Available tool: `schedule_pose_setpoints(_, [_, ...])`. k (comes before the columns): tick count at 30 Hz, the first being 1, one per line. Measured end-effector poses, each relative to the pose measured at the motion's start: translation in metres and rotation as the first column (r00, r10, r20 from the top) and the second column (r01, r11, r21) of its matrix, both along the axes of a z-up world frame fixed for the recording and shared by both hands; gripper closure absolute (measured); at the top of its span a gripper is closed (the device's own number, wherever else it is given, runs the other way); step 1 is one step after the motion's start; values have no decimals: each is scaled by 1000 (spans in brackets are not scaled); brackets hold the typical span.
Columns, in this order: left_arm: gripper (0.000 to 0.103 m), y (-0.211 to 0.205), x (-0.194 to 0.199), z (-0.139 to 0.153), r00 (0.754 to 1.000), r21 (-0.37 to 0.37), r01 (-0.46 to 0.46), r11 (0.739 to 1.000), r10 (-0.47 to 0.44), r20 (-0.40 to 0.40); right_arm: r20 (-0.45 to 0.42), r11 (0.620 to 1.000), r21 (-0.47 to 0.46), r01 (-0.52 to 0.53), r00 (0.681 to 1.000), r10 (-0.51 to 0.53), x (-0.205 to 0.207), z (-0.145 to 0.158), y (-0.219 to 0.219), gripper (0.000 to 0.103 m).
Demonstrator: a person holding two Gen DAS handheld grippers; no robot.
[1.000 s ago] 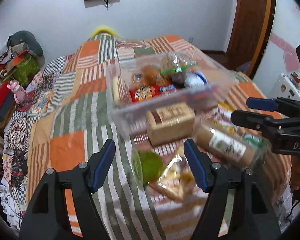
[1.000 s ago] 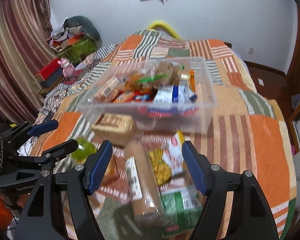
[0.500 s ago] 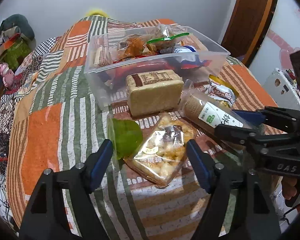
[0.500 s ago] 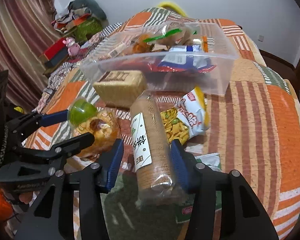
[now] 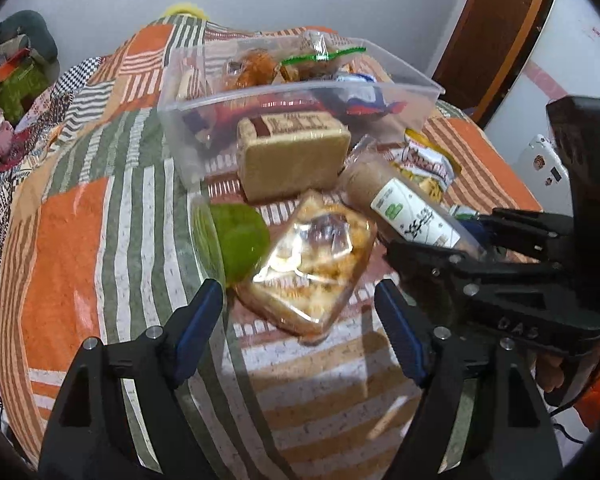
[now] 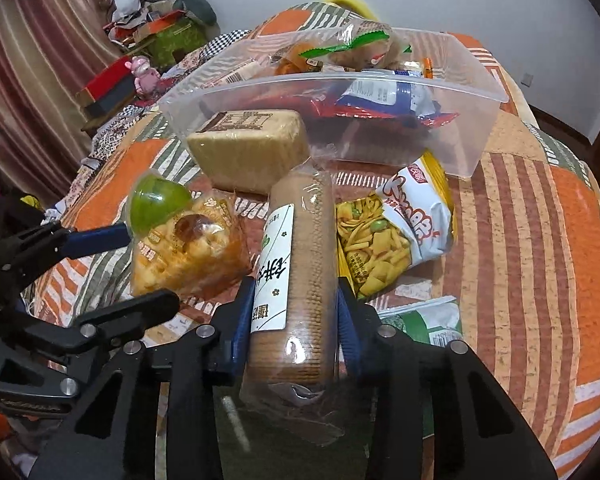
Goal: Organize snacks
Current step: 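Grasp the clear pastry bag with the left gripper while the right grasps the tall cracker roll, then carry the pastry bag and cracker roll into the clear box and open both grippers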
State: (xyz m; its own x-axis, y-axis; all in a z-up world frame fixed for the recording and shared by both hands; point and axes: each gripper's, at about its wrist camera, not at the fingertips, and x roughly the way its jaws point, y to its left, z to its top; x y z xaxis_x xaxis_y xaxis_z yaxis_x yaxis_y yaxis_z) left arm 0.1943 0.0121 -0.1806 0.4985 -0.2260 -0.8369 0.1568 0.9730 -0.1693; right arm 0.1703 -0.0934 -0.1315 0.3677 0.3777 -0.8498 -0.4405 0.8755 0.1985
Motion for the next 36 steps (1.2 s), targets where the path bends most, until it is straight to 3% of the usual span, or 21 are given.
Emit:
schedule_pose_setpoints(15, [24,-14,23,-3,999,45,4,999,-7,47,-56,999,32,-3,998,5,-13,4,-15,68])
schedule_pose_setpoints(17, [28,-13,21,-5,999,54,2,999,-5,45,-52,1000,24,-3,999,5,-10,4,-11,68])
schedule_pose_setpoints(19, [40,-9,18,-7,1000,21,0,1000,-1,20,-41,1000,18,0,999,1,-8,4,-7,68])
schedule_pose_setpoints(22, [51,-7,8,-8,1000,6,7,1000,-7,-2,-33,1000,17,2,999,-2,-7,4,-5,68])
schedule_pose_setpoints(30, [54,-14,-12,-6,997,-31,64,997,-65,-30,-44,999,36,7,999,-5,-14,5,-15,68])
schedule_pose_setpoints(36, [53,-15,-11,2,998,42,63,997,-64,1,-59,999,46,-2,998,5,-14,9,-19,68])
